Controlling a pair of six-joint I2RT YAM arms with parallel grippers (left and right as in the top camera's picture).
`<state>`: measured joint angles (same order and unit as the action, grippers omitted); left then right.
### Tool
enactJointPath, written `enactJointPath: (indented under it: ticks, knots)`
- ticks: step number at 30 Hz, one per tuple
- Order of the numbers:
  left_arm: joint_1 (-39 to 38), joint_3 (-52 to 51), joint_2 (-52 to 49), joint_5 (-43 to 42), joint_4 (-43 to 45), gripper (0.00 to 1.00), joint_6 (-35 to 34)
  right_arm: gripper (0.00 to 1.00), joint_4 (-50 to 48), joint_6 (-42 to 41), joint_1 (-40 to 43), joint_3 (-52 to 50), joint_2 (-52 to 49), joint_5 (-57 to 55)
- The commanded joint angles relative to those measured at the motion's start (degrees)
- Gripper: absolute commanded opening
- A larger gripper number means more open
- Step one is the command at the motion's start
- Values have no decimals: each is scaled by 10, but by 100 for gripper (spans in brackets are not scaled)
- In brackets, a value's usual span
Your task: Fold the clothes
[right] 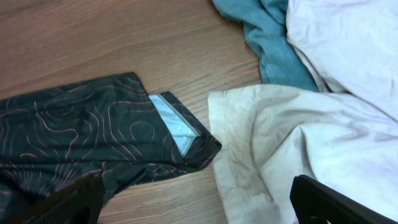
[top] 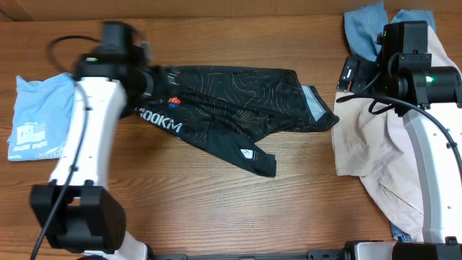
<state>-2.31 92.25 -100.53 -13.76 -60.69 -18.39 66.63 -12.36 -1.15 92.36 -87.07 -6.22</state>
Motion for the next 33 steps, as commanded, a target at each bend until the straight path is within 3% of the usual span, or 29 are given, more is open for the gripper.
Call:
enactJointPath:
  ticks: [1,6,10,22,27,29,33]
  knots:
    - [-100,-51,-7,-11,38,100,-86,100,4,5,3,7,1,-1]
    - [-194,-89,-61,-11,98,98,-179,100,8,5,3,7,1,-1]
    - [-234,-89,-117,-2,103,91,-209,100,13,5,3,7,1,-1]
    - [-229,-88,-174,27,88,86,-241,100,16,5,3,7,1,-2]
    - [-225,-88,-174,35,82,70,-240,100,16,5,3,7,1,-2]
    - [-225,-88,-174,35,84,68,-241,100,16,5,3,7,1,-2]
    - [-225,-88,-174,37,85,43,-241,100,16,5,3,7,1,-2]
